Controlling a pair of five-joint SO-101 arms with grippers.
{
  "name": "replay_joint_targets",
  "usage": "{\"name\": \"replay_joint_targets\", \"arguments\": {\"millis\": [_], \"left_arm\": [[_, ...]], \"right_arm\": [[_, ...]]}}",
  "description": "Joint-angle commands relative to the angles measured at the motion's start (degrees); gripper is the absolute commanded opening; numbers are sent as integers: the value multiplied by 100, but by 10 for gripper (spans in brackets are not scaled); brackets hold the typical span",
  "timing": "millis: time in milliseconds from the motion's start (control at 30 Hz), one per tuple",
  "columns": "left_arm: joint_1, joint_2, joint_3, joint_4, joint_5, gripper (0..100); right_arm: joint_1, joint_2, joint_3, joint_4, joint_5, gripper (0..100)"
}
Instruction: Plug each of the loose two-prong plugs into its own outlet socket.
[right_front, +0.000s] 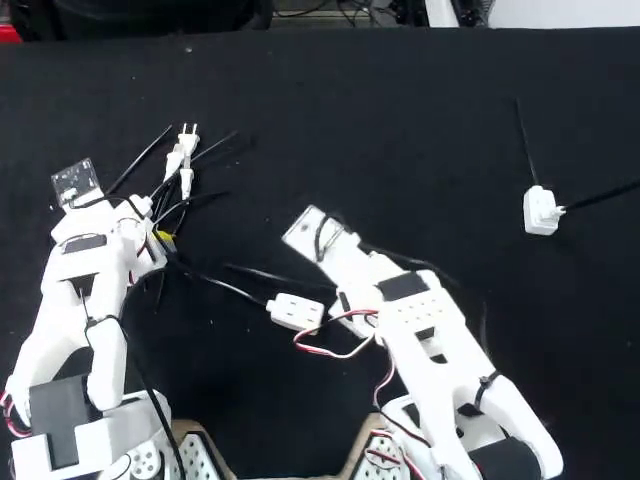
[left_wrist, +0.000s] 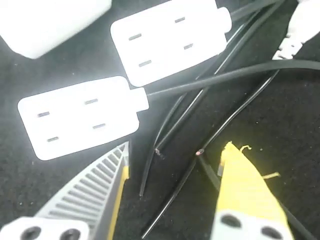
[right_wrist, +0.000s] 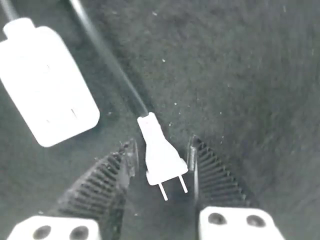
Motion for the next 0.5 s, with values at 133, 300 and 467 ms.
{"name": "replay_joint_targets", "arguments": {"millis": [133,300,467], "left_arm": [[-48,-149,-40,-88,53,281],[-48,-149,-40,-88,53,281],[-48,-149,-40,-88,53,281]], "right_arm": [[844,-145,-321,-123,905,159],[1152,-136,-725,-44,-624,159],[1152,462,-989,589,-2629,159]]}}
